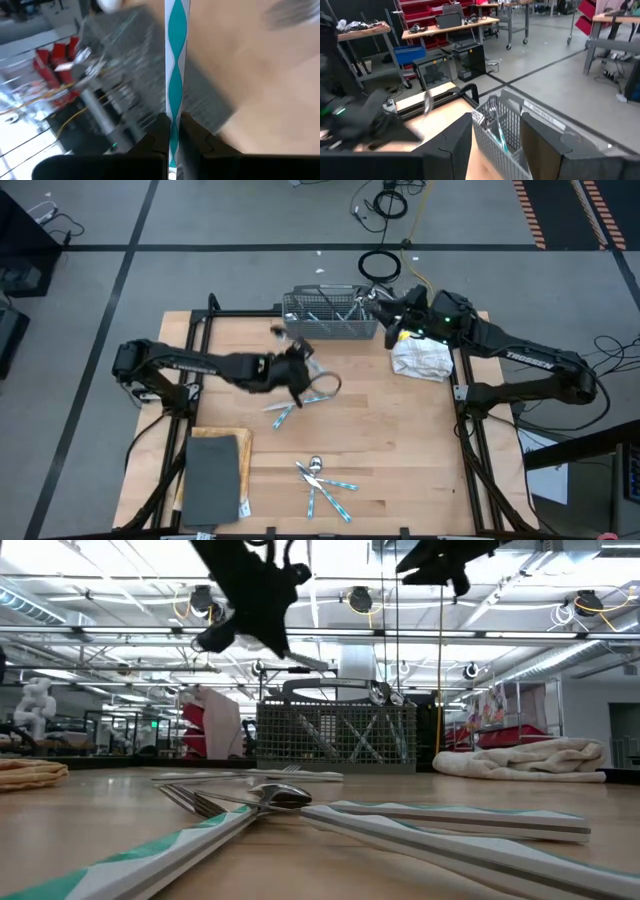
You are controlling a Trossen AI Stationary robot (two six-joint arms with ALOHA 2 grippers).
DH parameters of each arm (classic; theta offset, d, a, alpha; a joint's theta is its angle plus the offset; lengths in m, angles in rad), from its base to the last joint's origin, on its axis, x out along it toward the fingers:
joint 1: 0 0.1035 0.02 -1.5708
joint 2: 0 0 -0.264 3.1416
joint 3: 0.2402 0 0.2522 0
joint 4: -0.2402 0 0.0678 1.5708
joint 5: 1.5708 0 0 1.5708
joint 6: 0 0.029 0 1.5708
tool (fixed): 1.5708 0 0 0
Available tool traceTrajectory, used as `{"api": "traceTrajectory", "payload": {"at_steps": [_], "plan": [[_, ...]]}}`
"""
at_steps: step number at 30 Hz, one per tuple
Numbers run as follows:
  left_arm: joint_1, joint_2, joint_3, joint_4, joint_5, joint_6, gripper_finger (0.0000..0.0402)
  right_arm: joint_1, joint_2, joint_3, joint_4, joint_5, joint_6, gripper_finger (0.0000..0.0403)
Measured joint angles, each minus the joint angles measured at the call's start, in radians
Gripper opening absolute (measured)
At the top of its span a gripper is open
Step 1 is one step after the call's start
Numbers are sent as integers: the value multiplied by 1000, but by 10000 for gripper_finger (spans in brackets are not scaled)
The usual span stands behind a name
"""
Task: Sort silverware
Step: Put the top blue spoon into the gray silverware rack
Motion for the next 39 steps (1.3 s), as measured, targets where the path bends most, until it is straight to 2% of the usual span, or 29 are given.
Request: {"api": "traceTrajectory", "payload": {"at_steps": [6,9,15,24,30,35,39], "plan": [[156,-1,34,282,-5,398,19,0,-112,0,-156,0,99,153],[226,21,78,353,41,440,18,1,-157,0,-217,23,133,153],[319,123,145,407,68,558,18,1,-198,0,-299,49,176,153],[335,292,332,572,88,627,18,1,-201,0,-334,39,197,153],[335,390,450,585,133,735,18,1,-201,0,-333,13,221,153],[353,439,469,663,209,957,18,1,-201,0,-333,-40,236,153],[371,477,468,757,279,1022,18,1,-201,0,-333,-63,253,153]]}}
